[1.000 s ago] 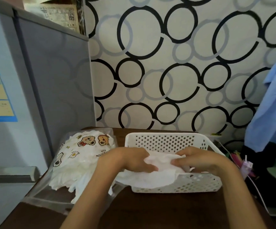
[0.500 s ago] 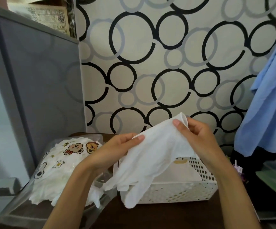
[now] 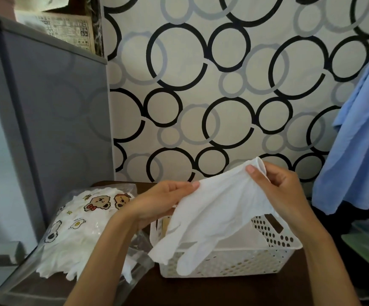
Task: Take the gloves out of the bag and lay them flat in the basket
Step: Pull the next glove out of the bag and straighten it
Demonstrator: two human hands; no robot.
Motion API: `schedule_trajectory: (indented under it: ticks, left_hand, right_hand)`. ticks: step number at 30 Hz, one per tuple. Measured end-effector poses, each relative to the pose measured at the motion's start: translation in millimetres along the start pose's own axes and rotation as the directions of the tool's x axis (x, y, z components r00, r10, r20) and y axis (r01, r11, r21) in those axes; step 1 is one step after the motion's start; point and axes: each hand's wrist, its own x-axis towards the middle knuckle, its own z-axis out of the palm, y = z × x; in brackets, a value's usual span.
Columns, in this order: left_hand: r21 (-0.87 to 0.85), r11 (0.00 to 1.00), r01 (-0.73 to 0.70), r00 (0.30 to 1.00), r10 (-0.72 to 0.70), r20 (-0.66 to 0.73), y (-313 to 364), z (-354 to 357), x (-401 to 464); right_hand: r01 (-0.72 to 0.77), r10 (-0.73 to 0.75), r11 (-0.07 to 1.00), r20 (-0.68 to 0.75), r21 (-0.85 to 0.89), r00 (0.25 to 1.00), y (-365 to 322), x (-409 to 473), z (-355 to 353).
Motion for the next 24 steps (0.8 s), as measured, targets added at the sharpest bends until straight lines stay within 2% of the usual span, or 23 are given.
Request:
schedule_trajectory:
  ticks: [4, 7, 13, 15, 16, 17, 19, 20, 21, 22, 23, 24]
  left_hand:
    - [0.032, 0.999, -0.029, 0.981, 0.034, -0.193, -8.4, 1.2, 8.4]
    - [-0.023, 0.998, -0.057, 0.951, 0.047, -0.304, -5.2, -0.4, 13.5]
    - [-0.193, 0.944, -0.266, 0.782, 0.094, -0.616, 15.1, -0.1, 15.6]
    - [-0.186, 0.926, -0.328, 0.691, 0.102, -0.715, 20.5, 1.8, 14.4]
    - [-0.133, 0.926, -0.352, 0.624, 0.126, -0.771, 23.1, 4.1, 13.7]
    - [-0.055, 0.926, -0.373, 0.541, 0.169, -0.824, 25.1, 6.4, 13.1]
    - [0.155, 0.912, -0.379, 0.333, 0.291, -0.897, 28.6, 10.4, 12.6]
    - [0.266, 0.899, -0.348, 0.237, 0.359, -0.903, 29.2, 11.1, 13.9]
    - [0.368, 0.886, -0.284, 0.179, 0.426, -0.887, 28.4, 10.6, 16.2]
    - [0.459, 0.869, -0.187, 0.181, 0.489, -0.853, 25.5, 9.5, 20.2]
    - [0.534, 0.842, -0.08, 0.249, 0.536, -0.807, 22.0, 9.0, 24.1]
    - [0.6, 0.8, 0.02, 0.371, 0.551, -0.748, 15.9, 8.0, 30.7]
  right_hand:
    - [0.034, -0.037, 0.999, -0.111, -0.023, 0.993, 1.8, 3.1, -5.2]
    - [0.059, -0.063, 0.998, -0.123, -0.029, 0.99, 3.2, 5.1, -4.5]
    - [0.152, -0.166, 0.981, -0.107, -0.124, 0.98, -8.6, 13.3, 27.5]
    - [0.212, -0.231, 0.968, -0.153, -0.133, 0.961, -16.9, 14.0, 44.5]
    - [0.24, -0.263, 0.961, -0.187, -0.135, 0.947, -20.8, 14.0, 52.9]
    - [0.263, -0.288, 0.955, -0.219, -0.137, 0.932, -25.2, 13.2, 61.1]
    - [0.28, -0.299, 0.954, -0.265, -0.107, 0.917, -32.2, 10.7, 74.4]
    - [0.269, -0.282, 0.959, -0.278, -0.085, 0.918, -33.0, 9.6, 77.1]
    - [0.242, -0.252, 0.968, -0.279, -0.07, 0.927, -30.8, 8.7, 76.3]
    - [0.191, -0.203, 0.979, -0.268, -0.068, 0.942, -25.8, 8.6, 72.5]
    - [0.11, -0.13, 0.989, -0.238, -0.095, 0.962, -17.3, 8.1, 65.3]
    - [0.007, -0.036, 0.988, -0.188, -0.153, 0.981, -5.3, 7.8, 55.6]
